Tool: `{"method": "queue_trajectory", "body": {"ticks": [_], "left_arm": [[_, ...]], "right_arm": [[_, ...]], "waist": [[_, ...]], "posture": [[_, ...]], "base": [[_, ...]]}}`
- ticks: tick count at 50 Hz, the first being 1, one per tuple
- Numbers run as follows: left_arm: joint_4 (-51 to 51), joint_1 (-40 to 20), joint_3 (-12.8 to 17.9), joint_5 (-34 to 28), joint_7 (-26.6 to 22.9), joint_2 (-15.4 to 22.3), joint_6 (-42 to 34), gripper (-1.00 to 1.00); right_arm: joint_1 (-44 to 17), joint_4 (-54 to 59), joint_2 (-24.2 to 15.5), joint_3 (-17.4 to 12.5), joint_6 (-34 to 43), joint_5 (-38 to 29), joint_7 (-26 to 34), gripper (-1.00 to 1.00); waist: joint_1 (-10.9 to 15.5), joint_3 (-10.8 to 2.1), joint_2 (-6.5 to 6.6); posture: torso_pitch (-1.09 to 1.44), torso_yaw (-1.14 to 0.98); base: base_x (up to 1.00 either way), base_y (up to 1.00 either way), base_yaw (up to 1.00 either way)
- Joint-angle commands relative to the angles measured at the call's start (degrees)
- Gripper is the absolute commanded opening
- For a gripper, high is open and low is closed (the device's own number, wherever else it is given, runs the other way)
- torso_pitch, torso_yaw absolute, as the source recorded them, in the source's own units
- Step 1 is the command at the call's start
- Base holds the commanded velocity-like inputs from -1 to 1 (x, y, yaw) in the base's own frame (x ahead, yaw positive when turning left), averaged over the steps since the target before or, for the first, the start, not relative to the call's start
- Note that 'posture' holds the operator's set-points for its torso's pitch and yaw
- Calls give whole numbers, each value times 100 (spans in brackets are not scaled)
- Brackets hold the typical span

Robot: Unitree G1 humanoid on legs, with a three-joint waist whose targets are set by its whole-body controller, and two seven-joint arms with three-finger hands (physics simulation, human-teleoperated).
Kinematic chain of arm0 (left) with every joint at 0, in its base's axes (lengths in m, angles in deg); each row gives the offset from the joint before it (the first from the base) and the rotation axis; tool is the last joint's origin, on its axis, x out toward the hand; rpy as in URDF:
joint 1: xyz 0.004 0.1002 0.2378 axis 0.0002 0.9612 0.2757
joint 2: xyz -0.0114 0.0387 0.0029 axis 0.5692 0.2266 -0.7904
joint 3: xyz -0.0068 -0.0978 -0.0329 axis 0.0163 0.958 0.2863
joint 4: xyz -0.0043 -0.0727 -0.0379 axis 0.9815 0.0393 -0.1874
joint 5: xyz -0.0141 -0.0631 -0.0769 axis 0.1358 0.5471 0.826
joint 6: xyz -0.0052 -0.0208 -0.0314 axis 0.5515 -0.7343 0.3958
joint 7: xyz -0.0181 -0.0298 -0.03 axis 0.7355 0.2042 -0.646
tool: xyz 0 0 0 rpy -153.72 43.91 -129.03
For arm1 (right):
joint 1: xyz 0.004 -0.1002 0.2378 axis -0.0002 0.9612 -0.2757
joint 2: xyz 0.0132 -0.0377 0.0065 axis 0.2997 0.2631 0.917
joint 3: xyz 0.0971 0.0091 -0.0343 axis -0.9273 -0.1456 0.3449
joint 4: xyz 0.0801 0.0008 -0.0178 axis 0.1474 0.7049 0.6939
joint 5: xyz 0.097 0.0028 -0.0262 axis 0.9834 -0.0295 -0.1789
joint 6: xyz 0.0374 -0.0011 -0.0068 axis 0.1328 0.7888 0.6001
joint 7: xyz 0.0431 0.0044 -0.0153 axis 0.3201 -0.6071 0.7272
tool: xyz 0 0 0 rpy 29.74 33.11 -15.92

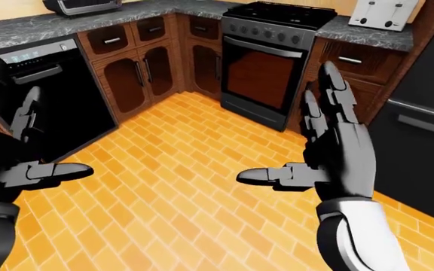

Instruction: Navigate to the stove.

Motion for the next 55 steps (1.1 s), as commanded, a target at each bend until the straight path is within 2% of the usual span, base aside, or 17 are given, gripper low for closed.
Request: {"method": "queue_trajectory", "body": {"ticks": [1,4,5,8,13,18,20,28,32,34,36,42,44,46,47,48,55], "left_arm": [[77,-90,-3,33,-17,32,124,100],[82,-91,8,59,-5,35,115,100],[72,-93,8,59,-5,39,123,100],[93,-110,48,110,17,51,84,100],[89,-91,40,135,47,68,109,100],[121,-78,43,154,66,73,92,100],[118,-79,42,155,61,70,95,100],[133,-103,60,197,80,87,53,100],[137,-103,34,172,72,82,51,100],[120,-101,12,152,64,80,77,100],[130,-105,-1,139,63,75,67,100],[138,-125,8,155,72,78,36,100],[126,-122,13,155,69,76,46,100],[121,-108,22,156,57,76,63,100],[127,-111,31,169,64,76,53,100],[139,-116,37,179,74,81,38,100],[115,-62,-16,114,41,57,119,100]], "right_arm": [[-58,-47,-52,-48,-135,-48,-13,100],[-59,-47,-40,-43,-136,-74,13,100],[-63,-47,-30,-57,-134,-73,25,100],[-56,-47,-31,-60,-141,-73,29,100],[-41,-47,-26,-74,-144,-66,31,100],[-18,-47,-81,-74,-180,10,-32,100],[-17,-47,-41,-58,-171,-65,22,100],[-59,-47,-134,-86,-157,98,-108,100],[-46,-47,-170,-62,-180,134,-155,100],[-73,-47,-172,-82,-159,153,-160,100],[-72,-47,-196,-86,-165,185,-183,100],[-87,-47,-157,-85,-146,128,-140,100],[-106,-47,-101,-96,-118,58,-97,100],[-120,-47,-135,-94,-125,116,-152,100],[-87,-47,-122,-83,-144,84,-124,100],[-76,-47,-96,-82,-140,43,-86,100],[-59,-47,-119,-84,-167,74,-103,100]], "waist": [[-10,-26,-8],[-44,-68,-455],[-59,14,-278],[-111,-62,-304],[-222,0,-11],[-268,-219,540],[-195,25,483],[31,-52,111],[51,-219,-255],[13,89,-291],[-92,-37,-265],[-226,-17,-14],[-252,-80,166],[-199,-230,542],[-156,-89,361],[-200,28,439],[-9,-63,236]], "posture": [[0,0],[0,0],[0,0],[0,0],[0,0],[0,0],[0,0],[0,0],[0,0],[0,0],[0,0],[0,0],[0,0],[0,0],[0,0],[0,0],[0,0]], "base": [[30,0,0],[42,14,0],[47,20,0],[46,17,0],[46,11,0],[46,8,0],[46,9,0],[46,8,0],[46,9,0],[46,8,0],[45,9,0],[46,8,0],[46,7,0],[46,8,0],[45,8,0],[46,8,0],[46,7,0]]}}
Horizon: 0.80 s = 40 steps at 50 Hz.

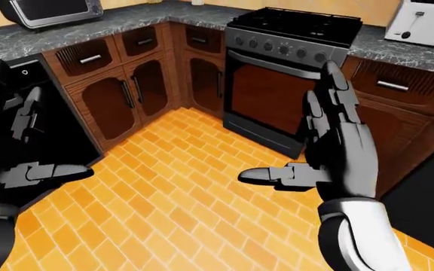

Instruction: Navigate to the stove.

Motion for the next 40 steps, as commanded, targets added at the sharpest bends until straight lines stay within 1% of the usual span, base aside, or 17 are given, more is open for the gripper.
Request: {"method": "queue_trajectory", "body": {"ticks": [1,4,6,7,8,9,10,15,18,19,22,26,31,33,34,37,40], "left_arm": [[61,-73,-10,-24,-50,17,158,100],[100,-85,25,11,-38,13,108,100],[86,-74,23,4,-48,11,126,100],[88,-80,31,14,-44,13,116,100],[64,-86,28,6,-50,17,134,100],[48,-90,23,0,-52,18,146,100],[29,-81,2,-26,-61,15,175,100],[101,-107,36,19,-27,18,78,100],[71,-86,-2,-14,-44,14,129,100],[53,-87,1,-18,-54,11,142,100],[106,-92,4,1,-29,15,90,100],[61,-94,-29,-62,-59,-2,126,100],[76,-79,-51,-95,-84,-26,133,100],[51,-73,-67,-123,-105,-31,162,100],[43,-70,-73,-137,-113,-36,171,100],[-2,-27,-128,-225,-163,-71,248,100],[64,-73,-39,-151,-138,-61,132,100]], "right_arm": [[-66,-46,-36,-41,-155,-57,17,100],[-54,-46,-61,-39,-174,-24,-10,100],[-44,-46,-80,-40,-202,-12,-23,100],[-57,-46,-98,-35,-214,-16,-47,100],[-52,-46,-99,-3,-211,-135,-1,100],[-55,-46,-15,4,-218,-319,107,100],[-71,-46,-51,69,-126,-636,181,100],[-130,-45,160,214,-27,-1156,558,100],[-79,-45,176,114,-273,-802,577,100],[-41,-45,84,109,-359,-656,475,100],[-8,-45,70,23,-352,-428,294,100],[-56,-46,135,-123,-236,-302,225,100],[-47,-45,72,-111,-278,-176,126,100],[-17,-46,123,-79,-289,-255,185,100],[-16,-46,150,-71,-282,-300,217,100],[-40,-46,233,-67,-236,-462,314,100],[-53,-45,232,-100,-216,-490,320,100]], "waist": [[9,-13,28],[52,-70,-149],[28,-162,-403],[4,-110,-326],[-14,147,-368],[-38,229,-435],[-57,79,-433],[-92,157,-327],[-81,-8,91],[-132,-1,-61],[-83,-160,68],[-93,-100,68],[-129,-53,-175],[-261,-197,-638],[-286,-107,-413],[-392,-168,-297],[-364,-48,-87]], "posture": [[0,0],[0,0],[0,0],[0,0],[0,0],[0,0],[0,0],[0,0],[0,0],[0,0],[0,0],[0,0],[0,0],[0,0],[0,0],[0,0],[0,0]], "base": [[47,7,0],[46,7,0],[46,7,0],[46,5,0],[34,0,0],[0,0,0],[0,0,0],[0,0,0],[0,0,0],[0,0,0],[0,0,-2],[0,0,-97],[0,0,-100],[0,0,-100],[0,0,-100],[0,0,-100],[0,0,-100]]}}
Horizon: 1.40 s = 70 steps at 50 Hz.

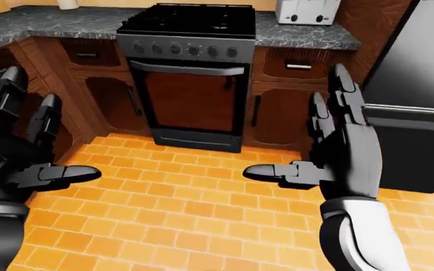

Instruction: Navigate to the stove.

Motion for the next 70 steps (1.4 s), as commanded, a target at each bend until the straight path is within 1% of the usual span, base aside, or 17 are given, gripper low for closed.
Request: {"method": "queue_trajectory", "body": {"ticks": [1,3,6,7,11,14,24,26,29,38,40,42,43,45,62,67,70], "left_arm": [[212,-120,112,8,21,73,204,100],[199,-117,125,15,19,81,218,100],[211,-105,133,36,32,90,221,100],[207,-98,127,29,30,90,229,100],[233,-88,134,47,45,92,212,100],[206,-101,173,66,39,95,216,100],[171,-76,99,-23,12,75,283,100],[171,-73,69,-54,3,64,294,100],[158,-74,69,-94,-32,46,305,100],[219,-77,77,-65,-22,39,235,100],[224,-102,100,-35,-8,49,208,100],[212,-97,82,-48,-1,51,225,100],[225,-88,74,-50,-3,49,224,100],[196,-89,73,-60,-16,48,248,100],[212,-72,96,-46,-25,36,224,100],[193,-96,97,-28,-10,52,220,100],[222,-111,107,2,14,64,180,100]], "right_arm": [[-112,-136,-80,-31,-166,46,-18,100],[-82,-136,-76,8,-263,41,-5,100],[-81,-136,-102,-21,-310,188,-44,100],[-81,-136,-125,-24,-319,245,-86,100],[-46,-136,-64,-58,-232,178,-37,100],[-71,-136,-52,-115,-197,334,-64,100],[-61,-136,5,-139,-172,331,-80,100],[-74,-136,-1,-149,-156,351,-92,100],[-76,-136,-4,-171,-159,364,-98,100],[-93,-136,-2,-164,-150,278,-130,100],[-120,-136,12,-202,-116,300,-136,100],[-126,-136,0,-203,-107,307,-153,100],[-131,-136,-1,-203,-102,301,-160,100],[-135,-136,9,-210,-95,283,-145,100],[-84,-136,37,-114,-106,-15,-23,100],[-136,-136,46,-80,-38,-131,5,100],[-141,-136,94,-67,-7,-288,63,100]], "waist": [[40,-43,19],[171,53,44],[209,-64,414],[255,-13,170],[254,-114,16],[309,-130,-280],[261,-254,-117],[281,-158,-482],[253,-191,-520],[219,-82,-164],[166,-93,119],[247,-177,801],[262,37,377],[287,-60,362],[299,15,-57],[377,-39,-446],[333,-37,-232]], "posture": [[0,0],[0,0],[0,0],[0,0],[0,0],[0,0],[0,0],[0,0],[0,0],[0,0],[0,0],[0,0],[0,0],[0,0],[0,0],[0,0],[0,0]], "base": [[0,0,-100],[0,0,0],[0,0,0],[0,0,0],[0,0,0],[0,0,0],[0,6,0],[0,91,0],[0,91,0],[0,89,0],[0,41,0],[0,9,0],[0,1,0],[0,0,0],[0,0,0],[0,0,0],[0,0,0]]}}
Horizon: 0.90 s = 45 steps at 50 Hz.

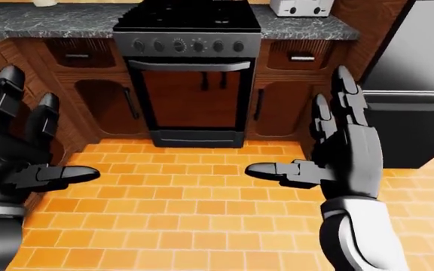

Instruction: Navigate to the stove.

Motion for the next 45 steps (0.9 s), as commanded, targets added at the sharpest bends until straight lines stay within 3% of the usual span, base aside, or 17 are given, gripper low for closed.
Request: {"method": "queue_trajectory", "body": {"ticks": [1,6,7,8,9,10,17,20,22,24,25,26,27,28,31,34,45], "left_arm": [[187,-127,74,16,25,73,149,100],[173,-112,39,-20,10,68,183,100],[172,-109,30,-31,5,62,190,100],[161,-119,39,-27,9,56,189,100],[158,-120,38,-26,9,55,190,100],[195,-128,39,-11,24,60,153,100],[191,-93,44,-32,-11,41,190,100],[160,-92,32,-49,-21,39,220,100],[167,-102,38,-31,-13,37,198,100],[158,-87,16,-53,-18,29,219,100],[184,-93,27,-39,-11,33,192,100],[216,-104,60,0,7,37,147,100],[210,-95,60,-3,6,38,161,100],[201,-87,46,-16,2,38,179,100],[182,-71,27,-48,-23,26,210,100],[200,-81,34,-25,0,32,188,100],[230,-123,33,7,29,37,124,100]], "right_arm": [[-142,-141,1,-92,-93,-88,54,100],[-66,-141,-68,-47,-192,91,11,100],[-62,-141,-91,-89,-208,173,-8,100],[-53,-141,-90,-118,-222,218,-11,100],[-51,-141,-100,-118,-227,235,-19,100],[-44,-141,-85,-108,-227,220,-14,100],[-17,-141,-12,-71,-250,75,52,100],[-22,-141,34,-78,-231,3,116,100],[-22,-141,85,-43,-219,-116,193,100],[-40,-141,106,-55,-194,-158,224,100],[-38,-141,99,-48,-199,-158,222,100],[-24,-141,116,-30,-206,-179,224,100],[-25,-141,129,-32,-200,-161,198,100],[-24,-141,120,-10,-205,-185,207,100],[-27,-141,96,-8,-199,-203,202,100],[1,-141,131,45,-175,-351,298,100],[-67,-141,116,61,-250,-209,284,100]], "waist": [[3,-96,-15],[-46,-130,112],[-81,-226,120],[-81,-210,17],[-41,-201,-232],[-57,-222,-302],[-76,-113,-228],[-114,-124,-106],[-150,-130,111],[-182,-128,411],[-187,-206,690],[-200,-332,819],[-123,-153,646],[-112,-113,614],[-71,-176,381],[-62,-110,303],[-27,-171,292]], "posture": [[0,0],[0,0],[0,0],[0,0],[0,0],[0,0],[0,0],[0,0],[0,0],[0,0],[0,0],[0,0],[0,0],[0,0],[0,0],[0,0],[0,0]], "base": [[0,0,0],[0,0,0],[0,23,0],[0,95,0],[0,98,0],[0,100,0],[0,100,0],[0,86,0],[0,63,0],[0,54,0],[0,38,0],[0,37,0],[0,37,0],[0,37,0],[0,32,0],[0,13,0],[0,0,0]]}}
